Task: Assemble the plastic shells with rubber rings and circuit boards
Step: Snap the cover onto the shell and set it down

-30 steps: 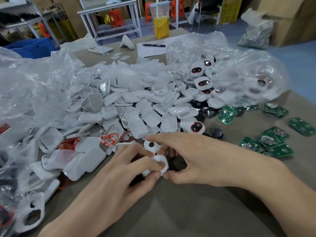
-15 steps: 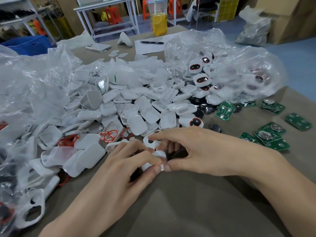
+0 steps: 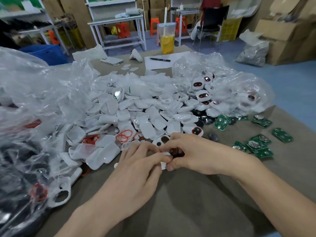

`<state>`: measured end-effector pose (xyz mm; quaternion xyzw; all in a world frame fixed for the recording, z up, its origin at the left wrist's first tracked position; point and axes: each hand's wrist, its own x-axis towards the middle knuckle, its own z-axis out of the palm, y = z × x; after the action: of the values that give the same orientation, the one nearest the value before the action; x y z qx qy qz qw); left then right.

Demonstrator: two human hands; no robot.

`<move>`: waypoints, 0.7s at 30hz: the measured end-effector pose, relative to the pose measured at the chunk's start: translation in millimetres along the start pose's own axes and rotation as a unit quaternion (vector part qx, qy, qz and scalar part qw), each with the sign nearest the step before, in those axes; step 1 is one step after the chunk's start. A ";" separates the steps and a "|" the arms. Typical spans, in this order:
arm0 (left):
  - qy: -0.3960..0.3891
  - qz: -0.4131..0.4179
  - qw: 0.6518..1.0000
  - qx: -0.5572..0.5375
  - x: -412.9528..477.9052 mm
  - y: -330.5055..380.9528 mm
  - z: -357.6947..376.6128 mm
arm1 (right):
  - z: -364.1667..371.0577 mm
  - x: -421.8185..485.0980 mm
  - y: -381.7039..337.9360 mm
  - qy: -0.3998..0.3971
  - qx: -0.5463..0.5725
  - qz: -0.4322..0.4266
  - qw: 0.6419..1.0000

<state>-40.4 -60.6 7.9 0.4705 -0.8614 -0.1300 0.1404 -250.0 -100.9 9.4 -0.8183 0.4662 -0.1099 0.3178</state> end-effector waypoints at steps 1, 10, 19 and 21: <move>-0.013 -0.003 1.000 -0.002 -0.9 -2.6 -1.4 | 0.1 -0.5 -0.3 0.002 -0.002 0.004 1.000; -0.021 -0.131 0.988 -0.079 -11.3 -9.6 -15.4 | 5.2 -8.5 -5.8 0.037 -0.004 0.016 0.999; 0.021 -0.152 0.984 -0.092 -15.4 10.2 1.6 | 20.7 -17.5 -9.9 0.081 0.104 0.042 0.990; 0.045 -0.156 0.980 -0.119 -18.3 11.5 7.0 | 24.6 -20.0 -10.2 0.103 0.124 0.036 0.986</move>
<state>-42.4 -38.4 3.3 0.5841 -0.7486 -0.2309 0.2123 -242.1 -70.3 -1.0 -0.7396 0.5081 -0.2395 0.3707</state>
